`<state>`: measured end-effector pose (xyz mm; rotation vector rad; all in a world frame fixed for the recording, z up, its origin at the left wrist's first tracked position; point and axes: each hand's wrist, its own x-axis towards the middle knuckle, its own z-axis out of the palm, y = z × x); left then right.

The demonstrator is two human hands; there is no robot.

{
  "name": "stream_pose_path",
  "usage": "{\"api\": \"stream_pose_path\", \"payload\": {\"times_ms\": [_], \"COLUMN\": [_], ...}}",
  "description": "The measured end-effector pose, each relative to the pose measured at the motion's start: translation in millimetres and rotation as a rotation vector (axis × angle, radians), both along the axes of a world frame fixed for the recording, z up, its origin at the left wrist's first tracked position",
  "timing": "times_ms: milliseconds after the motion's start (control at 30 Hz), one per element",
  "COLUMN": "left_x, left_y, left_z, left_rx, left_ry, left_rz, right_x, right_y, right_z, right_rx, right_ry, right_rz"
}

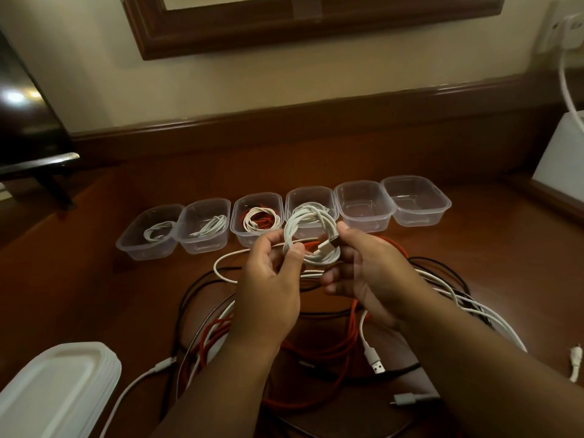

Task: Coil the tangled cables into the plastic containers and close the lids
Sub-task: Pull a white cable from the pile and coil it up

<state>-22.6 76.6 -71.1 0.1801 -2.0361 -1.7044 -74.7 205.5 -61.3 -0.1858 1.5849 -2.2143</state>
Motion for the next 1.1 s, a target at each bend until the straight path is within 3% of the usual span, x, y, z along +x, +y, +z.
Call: {"api": "stream_pose_path", "payload": {"times_ms": [200,267,400,600,767,900,1100], "left_x": [2.3,4.2,4.4,6.4,5.2,0.7,-4.5], "left_y": [-3.2,-1.8,-1.0,0.7,-2.0,-5.4,-0.3], "left_z": [-2.0,-2.0,-2.7,-6.1,-9.2,-5.8,-10.7], "left_rx": [-0.201,-0.249,-0.155,-0.270,-0.220,-0.125,-0.002], "left_ry": [-0.022,-0.027,0.014,0.037,0.017,-0.010,0.018], "left_rz": [-0.058,-0.075,-0.143,-0.201,-0.181,-0.158,-0.047], "right_x": [-0.7,-1.1,3.9,-0.8,-1.1,2.0,3.5], "right_y": [3.3,4.4,0.4,-2.4,1.8,1.7,-0.5], "right_z": [-3.8,-4.8,-6.1,-11.5,-12.7,-12.8,-10.2], "right_rx": [0.442,0.470,0.536,0.632,0.794,0.740,0.510], "right_ry": [0.355,0.376,0.438,0.430,0.628,0.702,0.627], "right_rz": [-0.070,-0.089,-0.118,-0.168,-0.081,-0.007,-0.166]}}
